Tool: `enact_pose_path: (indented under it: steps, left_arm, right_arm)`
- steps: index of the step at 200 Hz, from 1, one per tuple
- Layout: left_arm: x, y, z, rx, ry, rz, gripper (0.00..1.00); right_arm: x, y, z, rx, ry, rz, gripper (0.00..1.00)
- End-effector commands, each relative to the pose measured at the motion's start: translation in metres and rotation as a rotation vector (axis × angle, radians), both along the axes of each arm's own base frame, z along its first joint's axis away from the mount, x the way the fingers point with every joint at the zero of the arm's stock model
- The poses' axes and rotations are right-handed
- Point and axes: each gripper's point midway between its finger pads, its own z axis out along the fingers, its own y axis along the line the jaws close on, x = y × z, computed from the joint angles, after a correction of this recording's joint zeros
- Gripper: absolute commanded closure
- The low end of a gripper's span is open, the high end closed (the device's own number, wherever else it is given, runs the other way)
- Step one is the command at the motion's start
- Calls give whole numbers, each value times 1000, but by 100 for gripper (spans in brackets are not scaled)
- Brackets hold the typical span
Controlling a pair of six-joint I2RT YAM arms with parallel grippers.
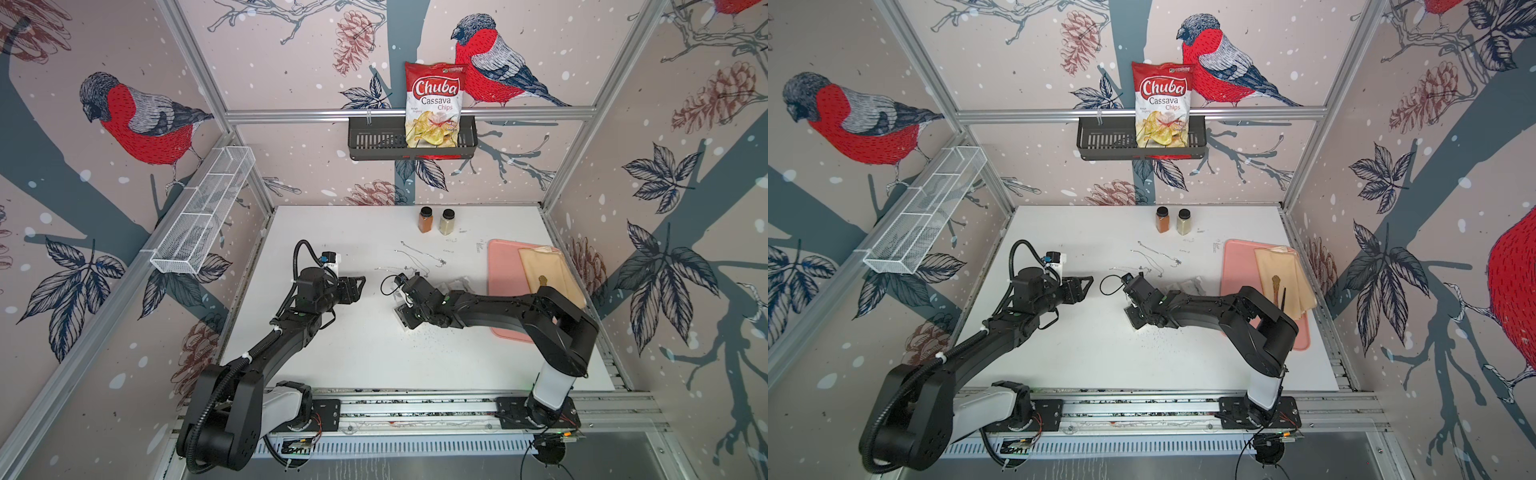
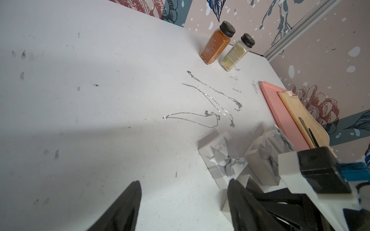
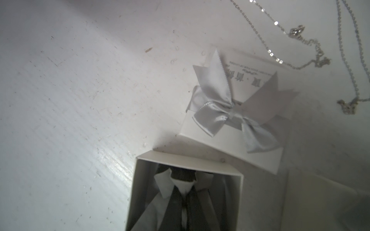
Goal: Take the necklace out of the lift-off lid jewelry box
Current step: Place the inner lining in the jewelry box.
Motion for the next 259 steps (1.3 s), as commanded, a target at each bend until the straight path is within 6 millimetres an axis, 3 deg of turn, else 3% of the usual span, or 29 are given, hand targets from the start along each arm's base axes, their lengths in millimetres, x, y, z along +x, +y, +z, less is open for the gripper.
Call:
enact_pose_path:
  steps: [1, 20, 55, 89, 104, 125, 149, 176, 259]
  left_arm:
    - [4, -6, 12, -17, -47, -32, 28]
    - [3, -6, 12, -16, -45, -37, 28]
    - [2, -7, 13, -16, -49, -45, 28]
    - [2, -8, 14, -17, -51, -53, 28]
    - [2, -8, 12, -16, -46, -55, 28]
    - [2, -8, 13, -15, -50, -56, 28]
    - [1, -8, 13, -13, -50, -57, 28]
    - [1, -8, 13, -13, -51, -59, 28]
    - [0, -9, 15, -12, -54, -63, 28]
  right_arm:
    - [5, 1, -5, -7, -20, -8, 92]
    - [3, 3, -6, -3, -12, -1, 87]
    - [1, 5, 14, 30, -15, 16, 61]
    - [-1, 4, 30, 37, -10, 31, 56]
    - [-2, 5, 37, 55, -3, 37, 57]
    - [-5, 6, 41, 65, 18, 47, 68]
    - [-7, 4, 35, 46, 40, 44, 82]
    - [-3, 1, 22, 27, 60, 20, 91]
    - [2, 1, -17, -21, 142, 8, 93]
